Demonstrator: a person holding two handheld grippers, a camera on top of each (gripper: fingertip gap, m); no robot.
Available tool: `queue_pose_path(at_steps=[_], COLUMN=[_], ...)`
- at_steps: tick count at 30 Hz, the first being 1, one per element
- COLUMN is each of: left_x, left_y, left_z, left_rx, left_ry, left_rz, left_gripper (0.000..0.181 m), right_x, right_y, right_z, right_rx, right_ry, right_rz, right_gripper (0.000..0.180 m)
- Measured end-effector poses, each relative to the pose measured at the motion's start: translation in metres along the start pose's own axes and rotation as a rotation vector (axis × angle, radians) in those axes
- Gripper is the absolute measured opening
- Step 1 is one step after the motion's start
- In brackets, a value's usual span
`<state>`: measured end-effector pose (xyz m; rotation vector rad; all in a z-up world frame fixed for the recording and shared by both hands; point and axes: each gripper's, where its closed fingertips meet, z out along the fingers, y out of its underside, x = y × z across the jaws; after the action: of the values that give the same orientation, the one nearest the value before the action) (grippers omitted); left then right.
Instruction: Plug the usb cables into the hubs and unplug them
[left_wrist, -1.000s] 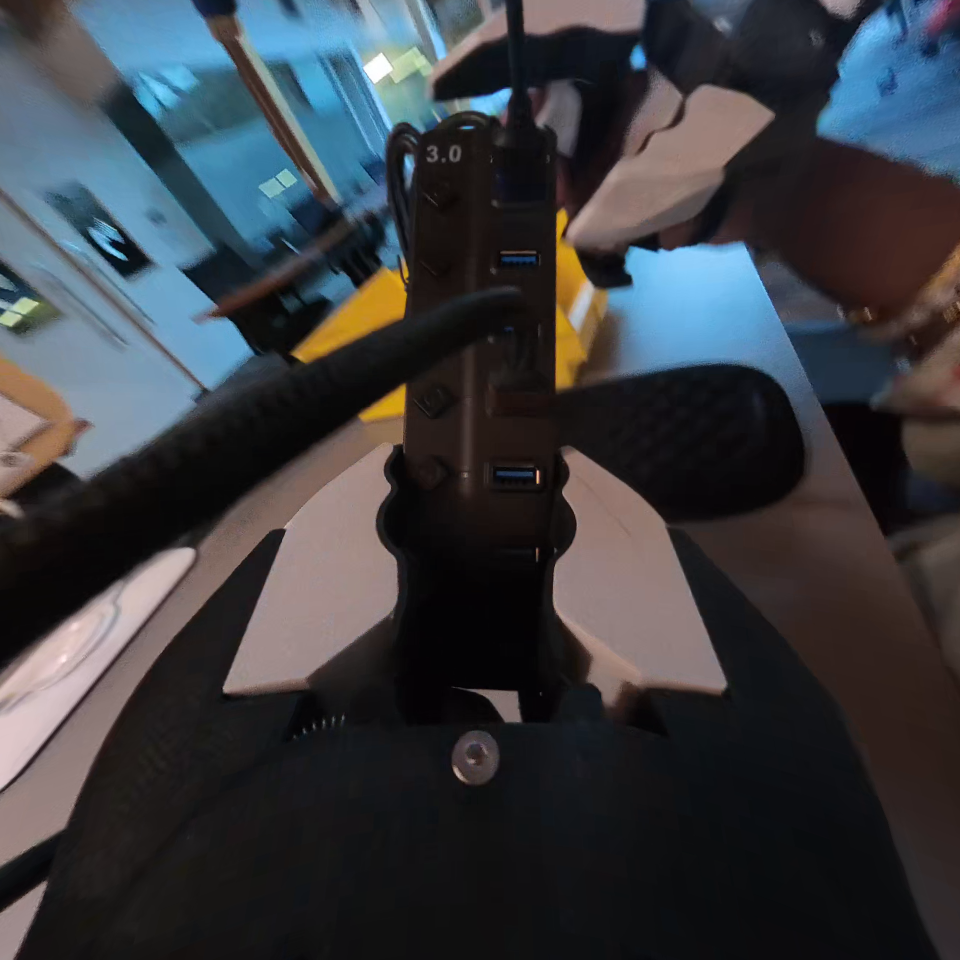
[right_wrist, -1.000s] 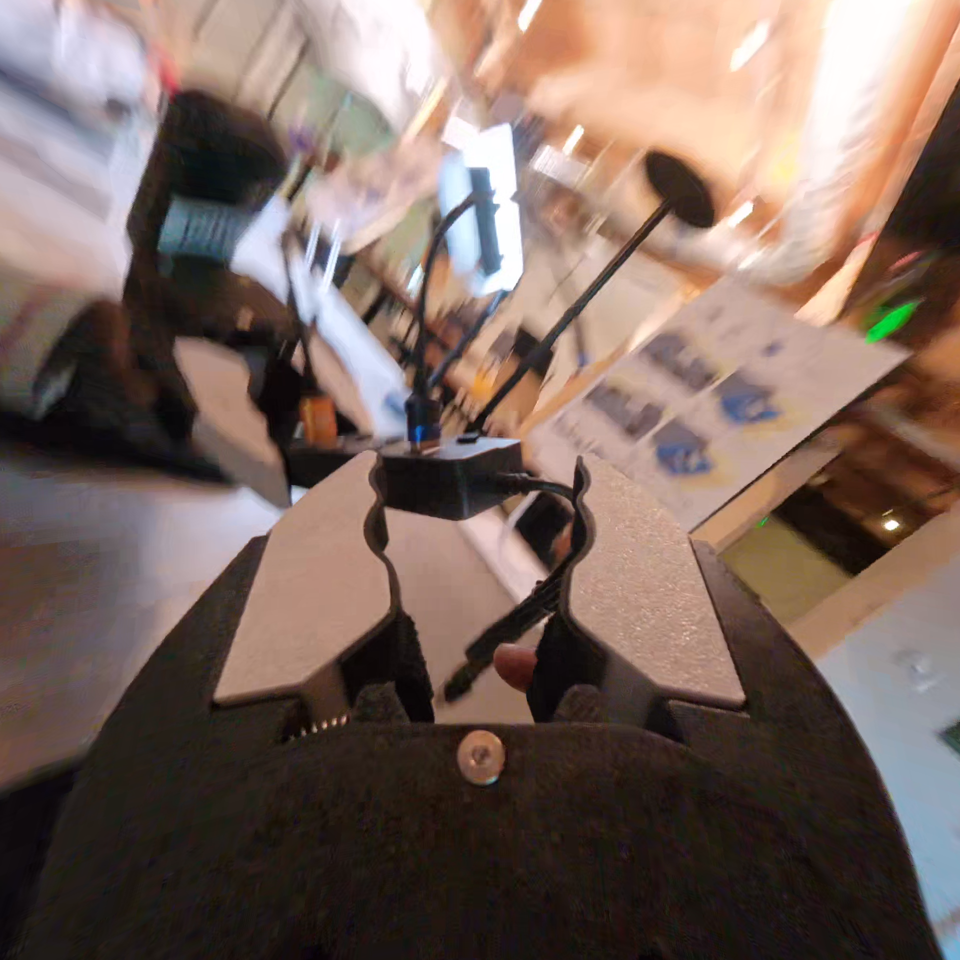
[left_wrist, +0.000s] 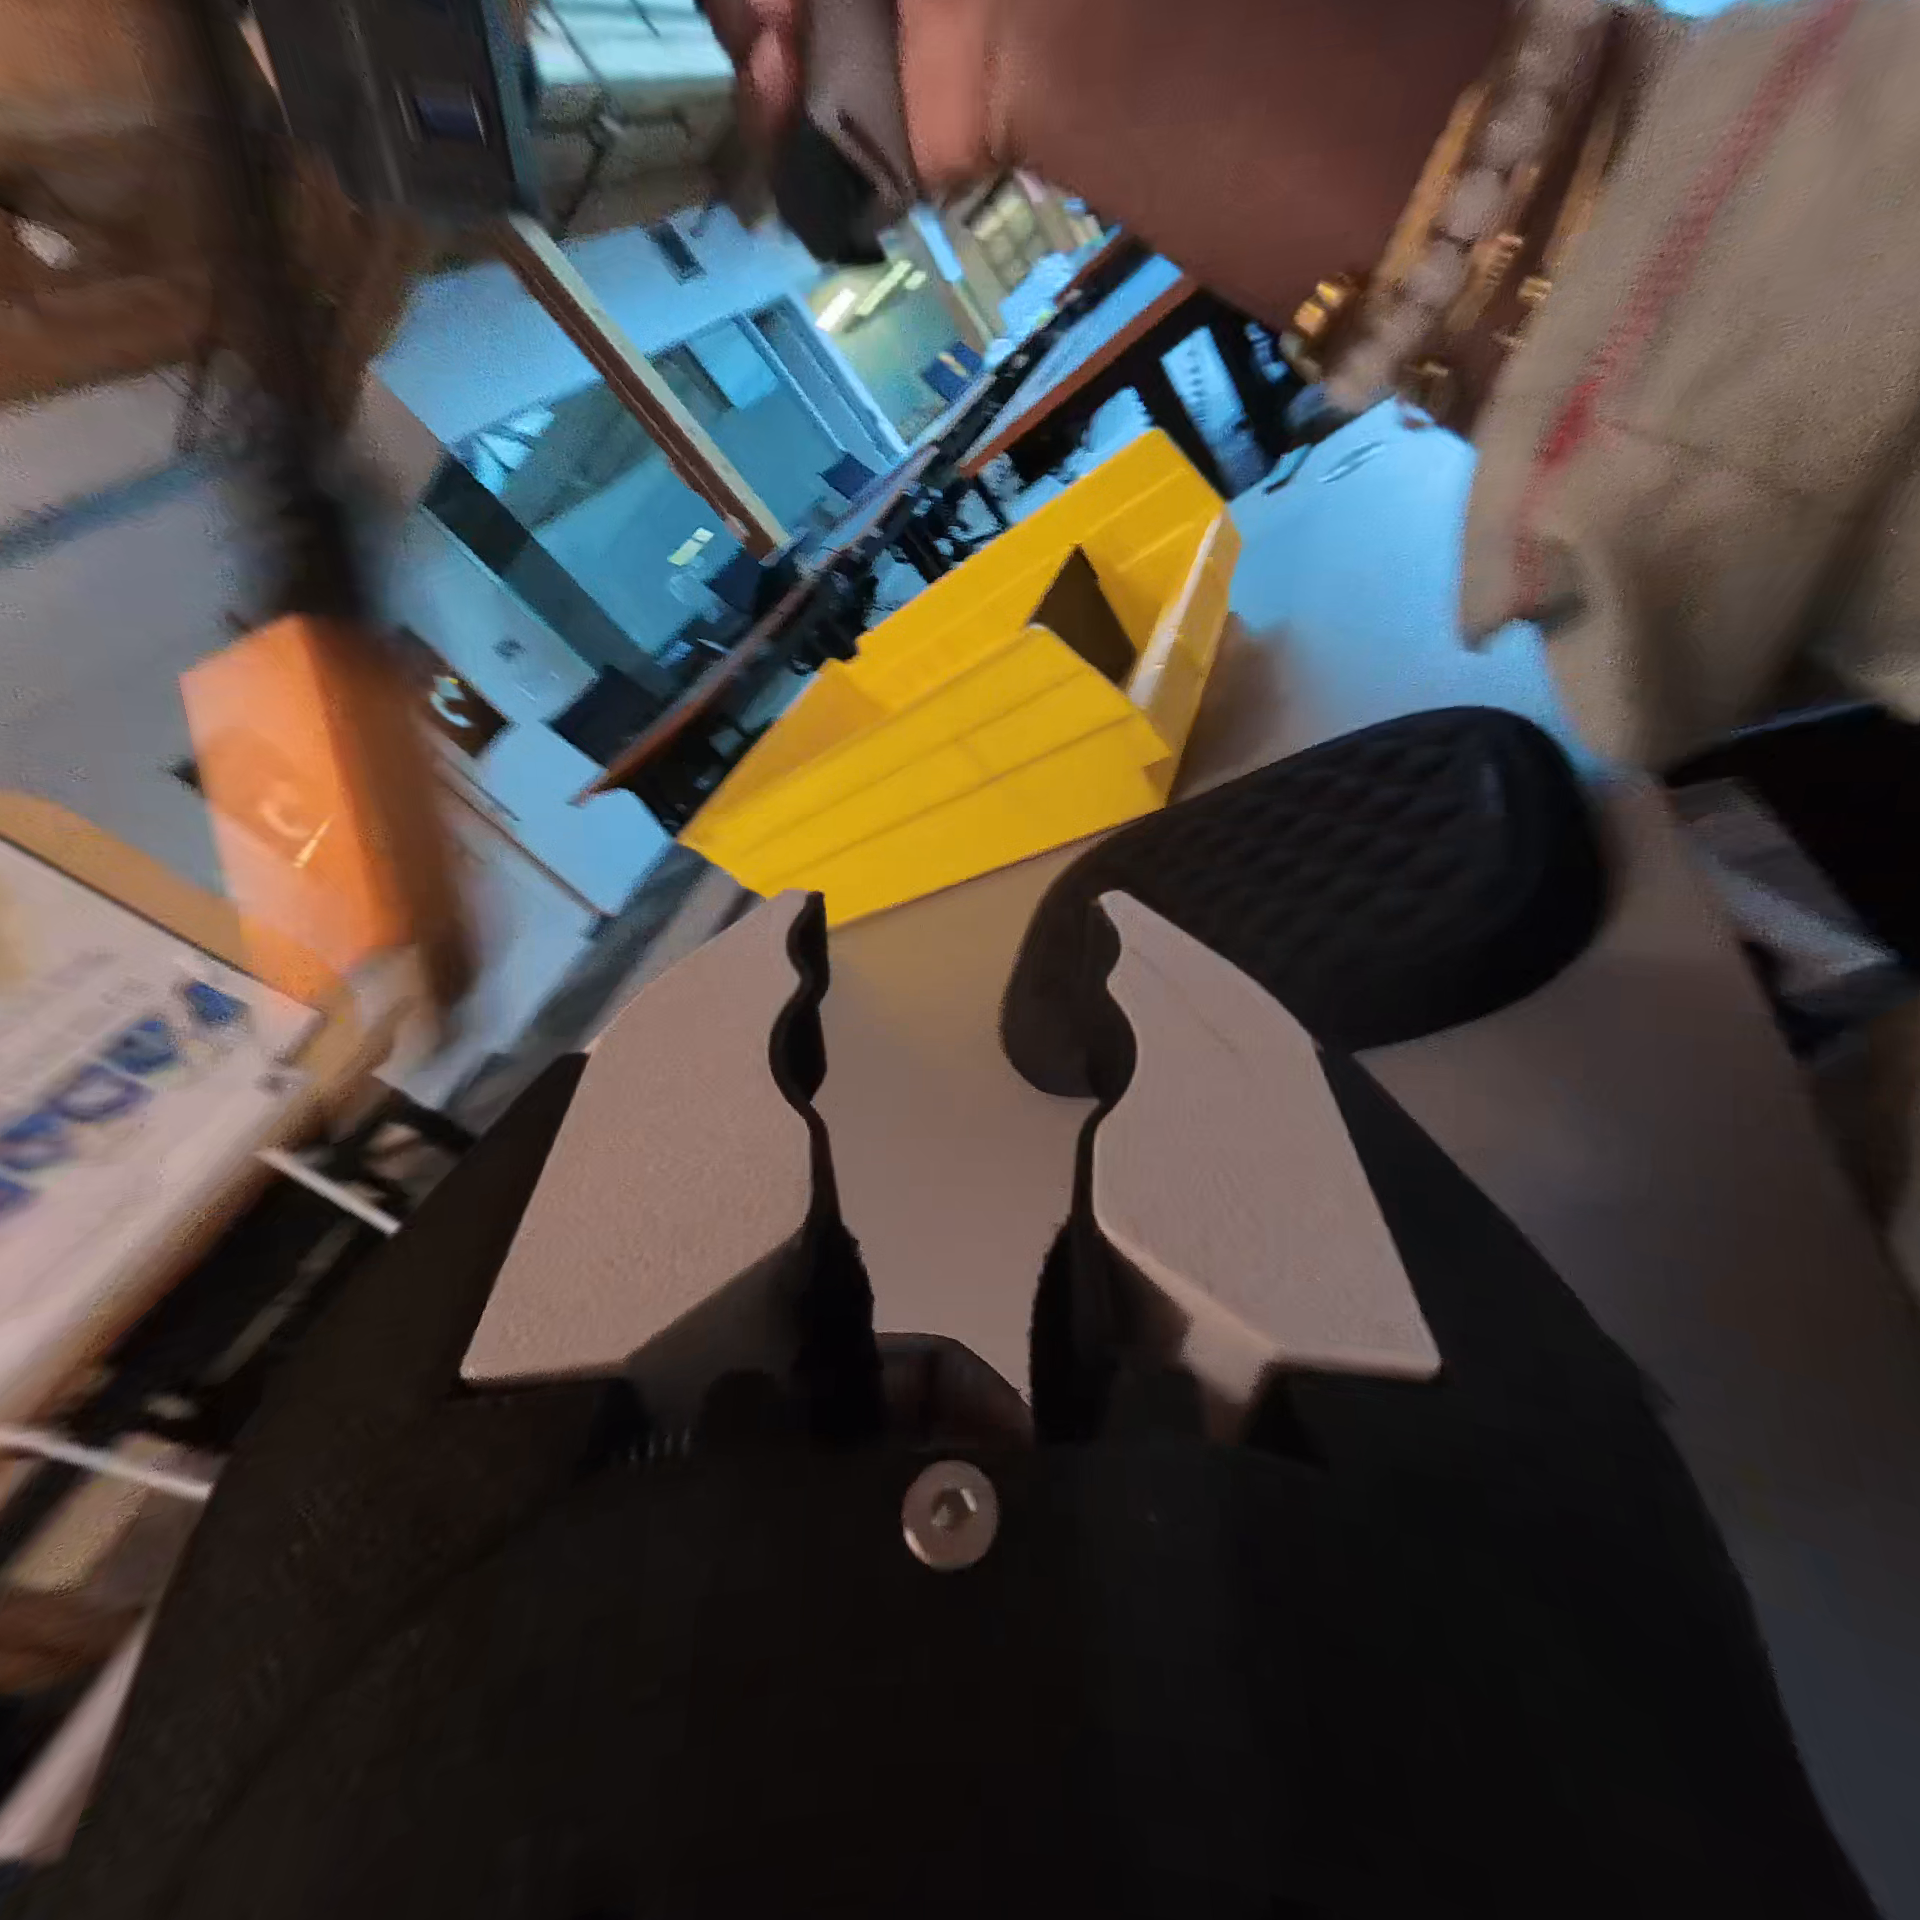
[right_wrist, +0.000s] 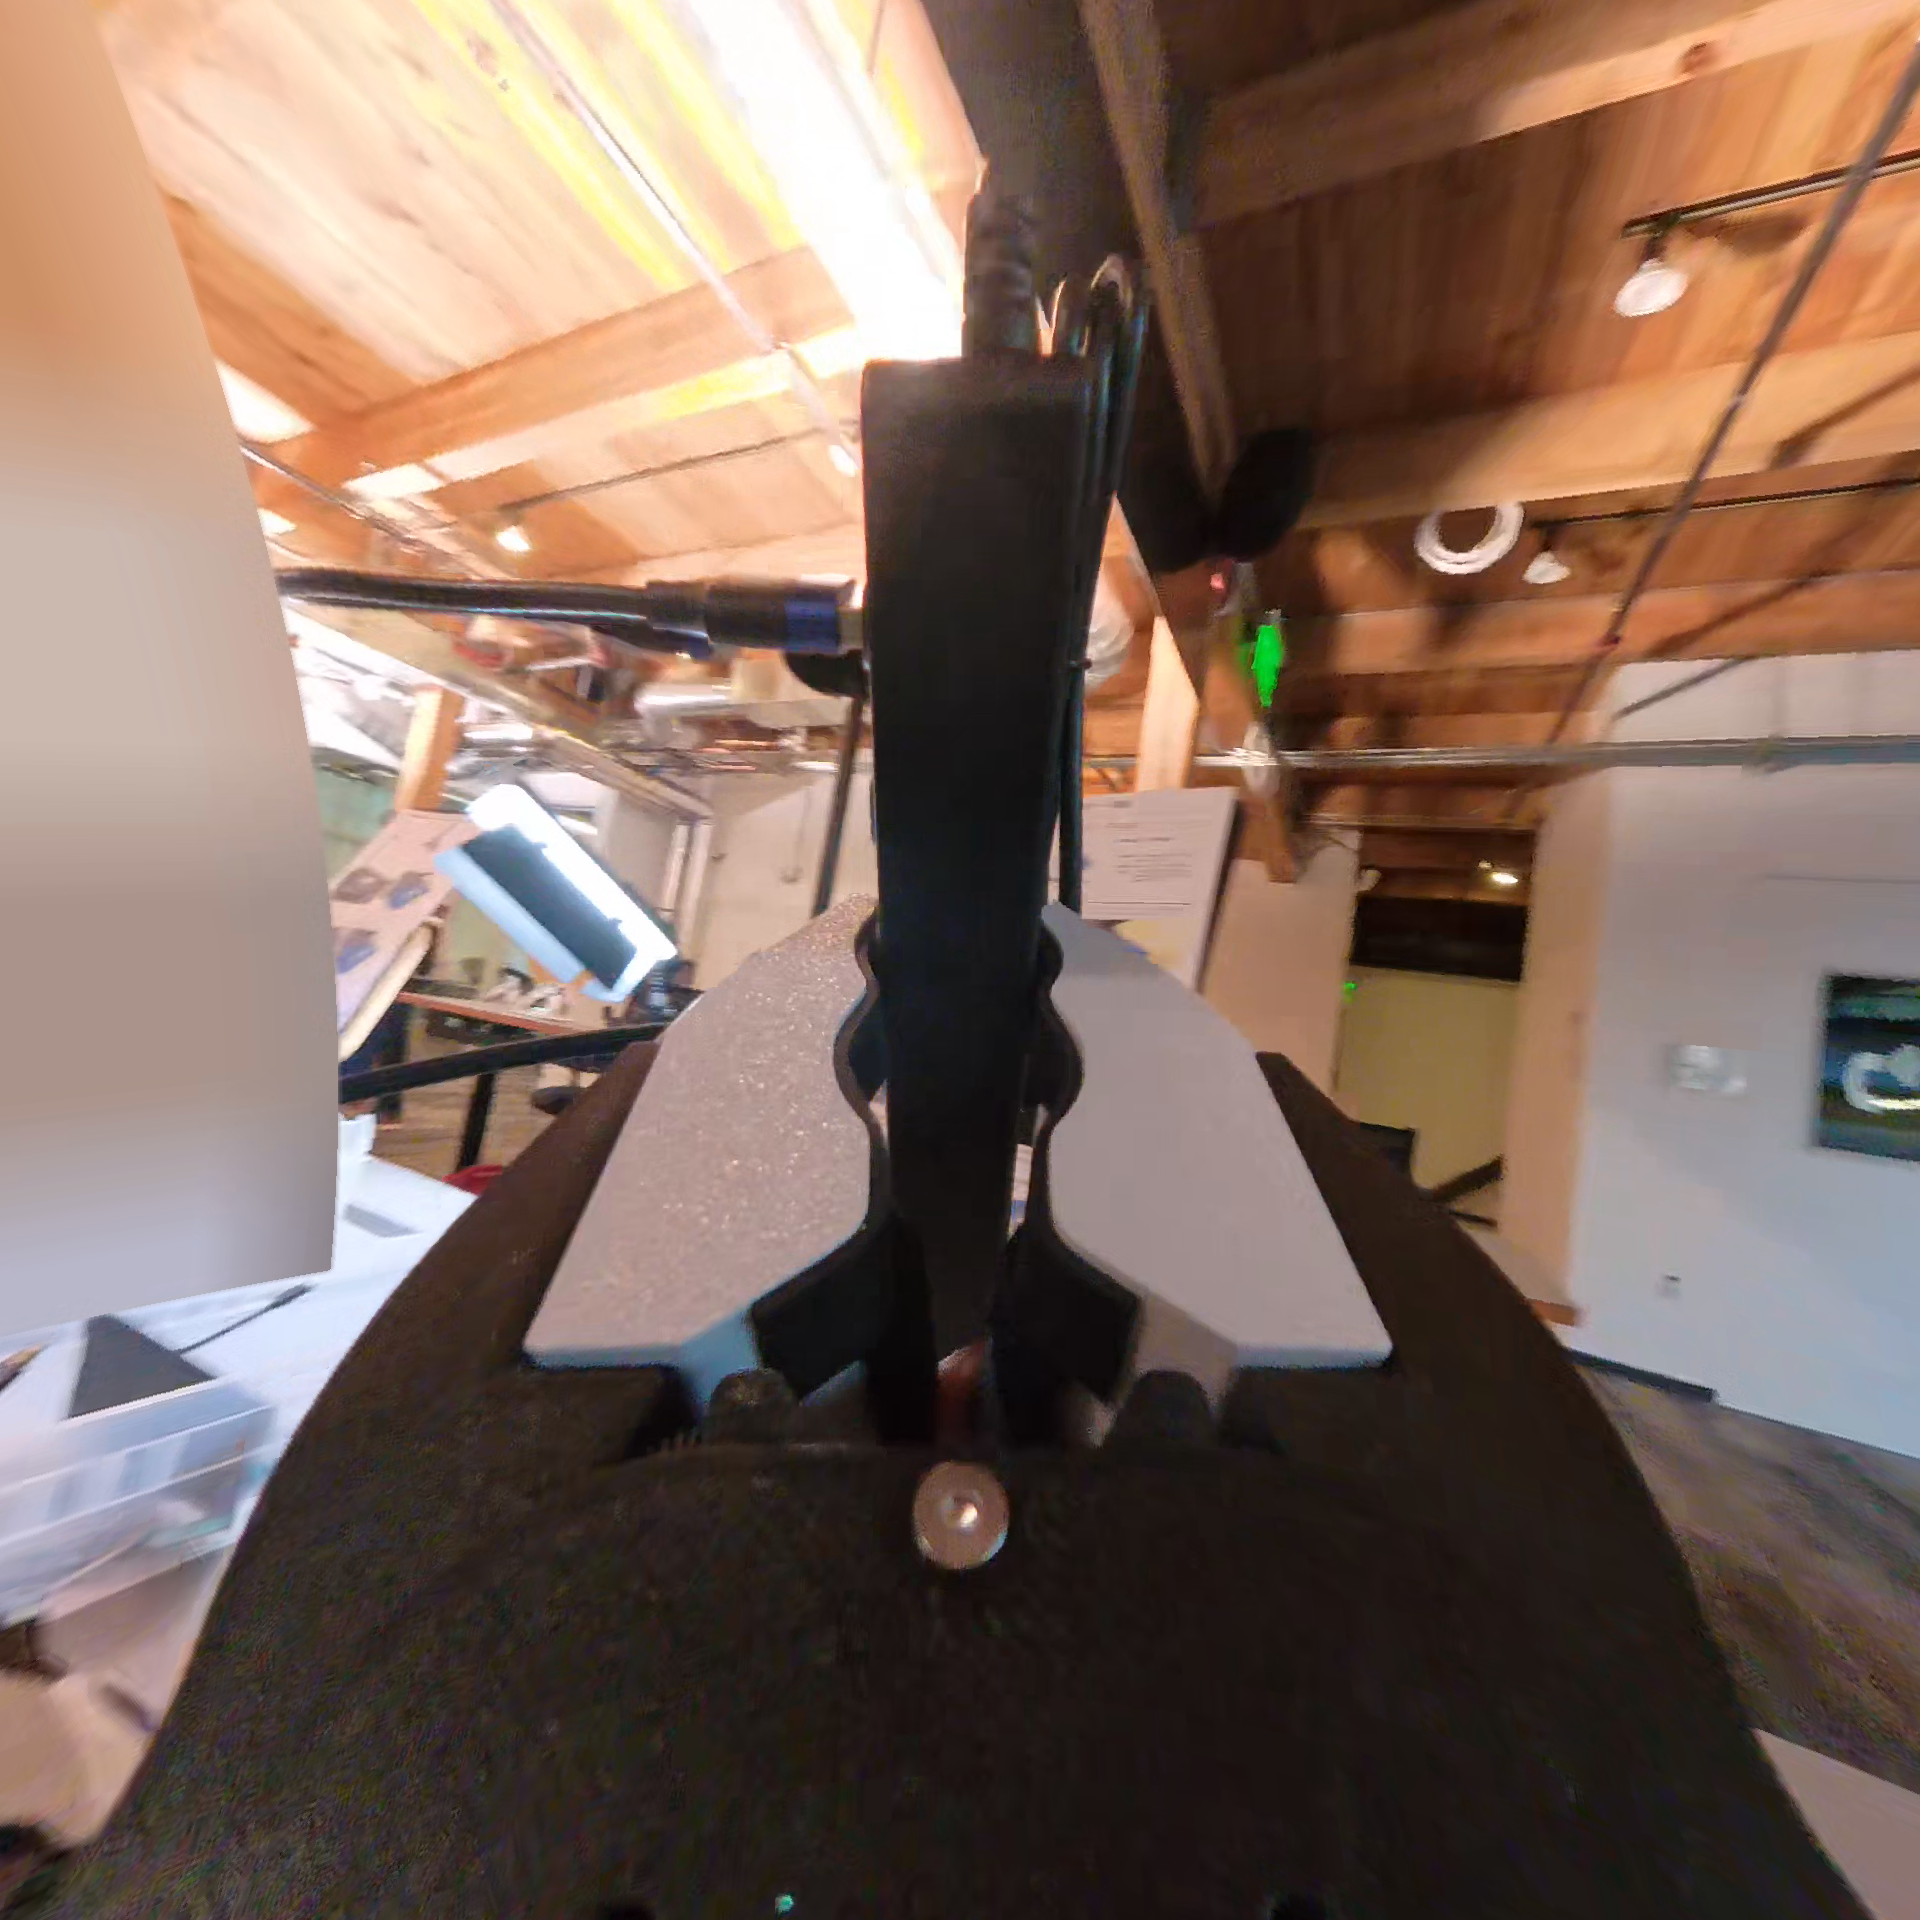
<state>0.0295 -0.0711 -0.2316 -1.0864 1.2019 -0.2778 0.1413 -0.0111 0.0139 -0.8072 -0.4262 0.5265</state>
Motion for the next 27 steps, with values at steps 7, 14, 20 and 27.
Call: queue_pose_path(at_steps=[7, 14, 20, 27], left_x=[-0.039, -0.068, -0.065, -0.064], left_y=[-0.005, -0.002, 0.007, 0.005], left_z=[-0.021, -0.035, -0.029, -0.028], left_rx=[0.205, 0.313, 0.238, 0.244], left_ry=[-0.058, -0.159, -0.184, -0.189], left_rz=[-0.424, -0.615, -0.552, -0.512], left_gripper=[0.043, 0.04, 0.039, 0.038], right_x=[0.118, 0.174, 0.178, 0.182], right_y=[-0.008, 0.016, 0.087, 0.161], right_z=[-0.001, -0.032, -0.044, -0.076], right_rx=[-0.153, -0.306, -0.523, -0.761], right_ry=[0.342, 0.606, 0.515, 0.43], right_rz=[-0.249, -0.649, -0.796, -0.722], right_gripper=[0.025, 0.025, 0.025, 0.025])
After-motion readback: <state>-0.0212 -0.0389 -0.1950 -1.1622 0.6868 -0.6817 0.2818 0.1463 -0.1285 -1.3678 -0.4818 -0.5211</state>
